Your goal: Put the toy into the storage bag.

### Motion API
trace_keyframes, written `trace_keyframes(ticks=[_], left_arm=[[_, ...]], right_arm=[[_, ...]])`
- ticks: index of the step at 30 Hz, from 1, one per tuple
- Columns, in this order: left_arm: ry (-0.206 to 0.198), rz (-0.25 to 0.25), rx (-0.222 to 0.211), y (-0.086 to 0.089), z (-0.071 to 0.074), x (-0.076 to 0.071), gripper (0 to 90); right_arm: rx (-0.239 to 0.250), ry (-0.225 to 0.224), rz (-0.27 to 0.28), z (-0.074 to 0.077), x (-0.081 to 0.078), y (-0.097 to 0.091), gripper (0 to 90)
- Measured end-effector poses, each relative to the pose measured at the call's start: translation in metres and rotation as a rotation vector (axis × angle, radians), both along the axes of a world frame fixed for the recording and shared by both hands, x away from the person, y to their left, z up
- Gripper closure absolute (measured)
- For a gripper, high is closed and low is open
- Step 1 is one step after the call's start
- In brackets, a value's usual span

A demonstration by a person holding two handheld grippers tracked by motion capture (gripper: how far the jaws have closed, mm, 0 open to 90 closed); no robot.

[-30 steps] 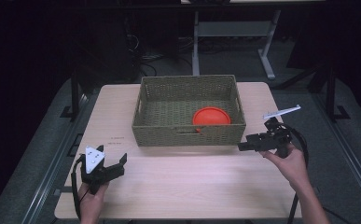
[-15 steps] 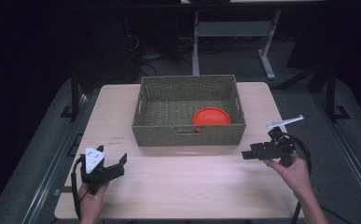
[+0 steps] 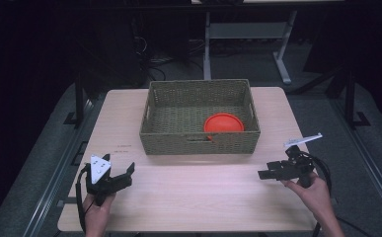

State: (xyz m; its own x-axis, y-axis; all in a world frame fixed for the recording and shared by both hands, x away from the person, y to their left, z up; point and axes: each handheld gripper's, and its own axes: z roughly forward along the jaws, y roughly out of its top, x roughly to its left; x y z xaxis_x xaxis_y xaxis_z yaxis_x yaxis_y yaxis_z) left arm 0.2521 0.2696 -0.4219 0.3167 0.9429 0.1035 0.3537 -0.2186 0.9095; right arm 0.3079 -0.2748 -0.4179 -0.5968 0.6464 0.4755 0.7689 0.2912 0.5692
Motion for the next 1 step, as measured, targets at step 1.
trace_keyframes(ticks=[1], left_arm=[[0.0, -0.002, 0.002, 0.0002, -0.0002, 0.0001, 12.8]], right_arm=[[-0.006, -0.005, -0.004, -0.0016, -0.002, 0.0003, 25.0]])
